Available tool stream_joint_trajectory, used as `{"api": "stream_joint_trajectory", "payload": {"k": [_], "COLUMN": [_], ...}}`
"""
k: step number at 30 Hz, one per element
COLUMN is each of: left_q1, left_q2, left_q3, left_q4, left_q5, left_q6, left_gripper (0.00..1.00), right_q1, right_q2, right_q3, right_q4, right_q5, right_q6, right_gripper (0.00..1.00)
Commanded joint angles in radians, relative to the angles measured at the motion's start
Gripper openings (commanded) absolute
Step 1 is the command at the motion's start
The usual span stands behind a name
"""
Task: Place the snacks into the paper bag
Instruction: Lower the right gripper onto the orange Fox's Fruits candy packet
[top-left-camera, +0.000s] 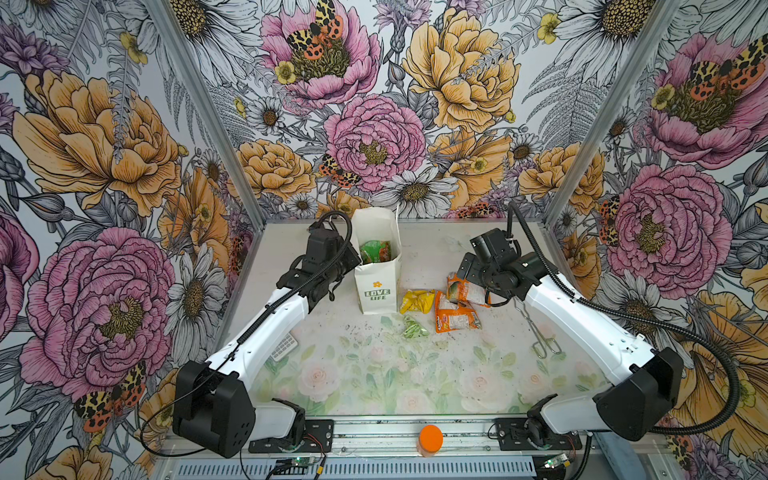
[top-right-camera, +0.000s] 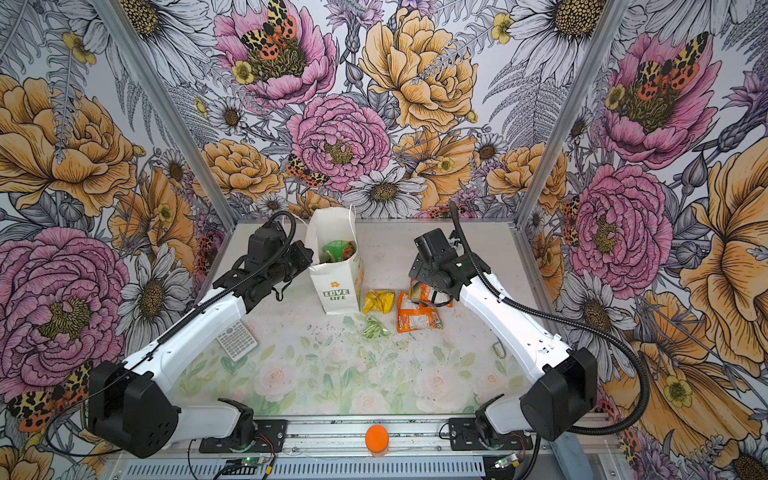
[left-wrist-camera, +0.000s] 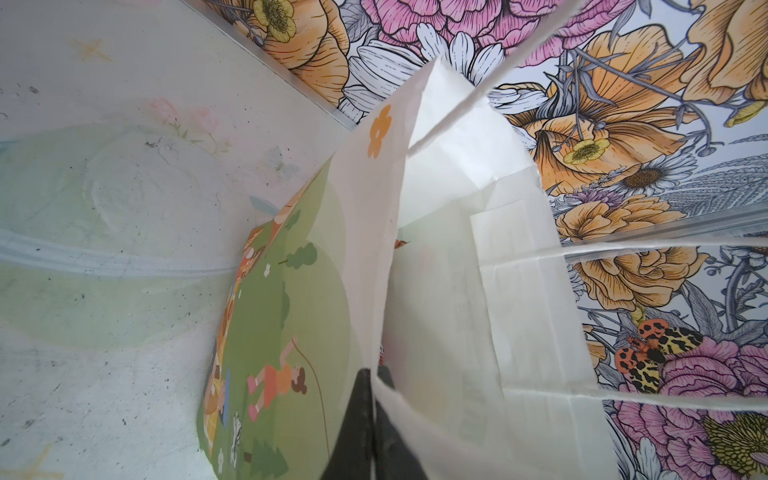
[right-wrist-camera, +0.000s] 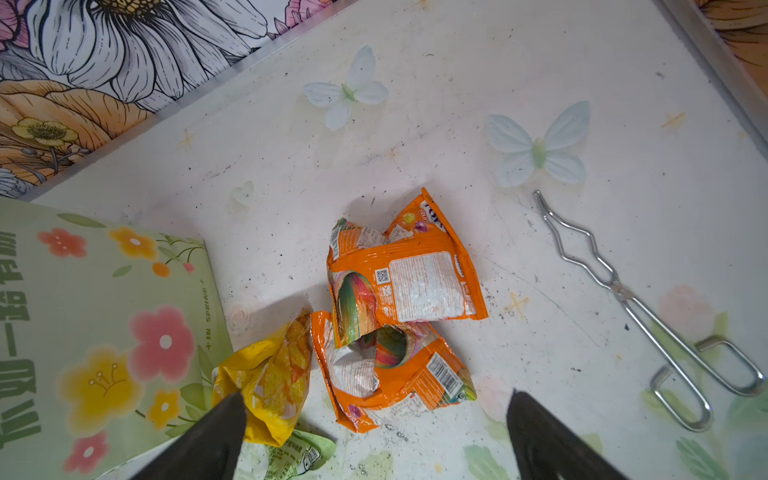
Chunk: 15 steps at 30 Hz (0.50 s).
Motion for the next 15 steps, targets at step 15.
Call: {"api": "stream_joint_trajectory", "payload": {"k": [15], "left_q1": [0.009], "left_q2": [0.020], "left_q3": [-0.018], "left_q4": [-0.038], "left_q5": [0.018], "left_q6": [-0.004], "left_gripper": [0.00], "right_q1": [-0.113], "right_q2": [0.033], "right_q3": [-0.067], "right_q4": [0.018], "right_q5": [-0.085], "right_q6": [0.304], "right_gripper": [1.00]}}
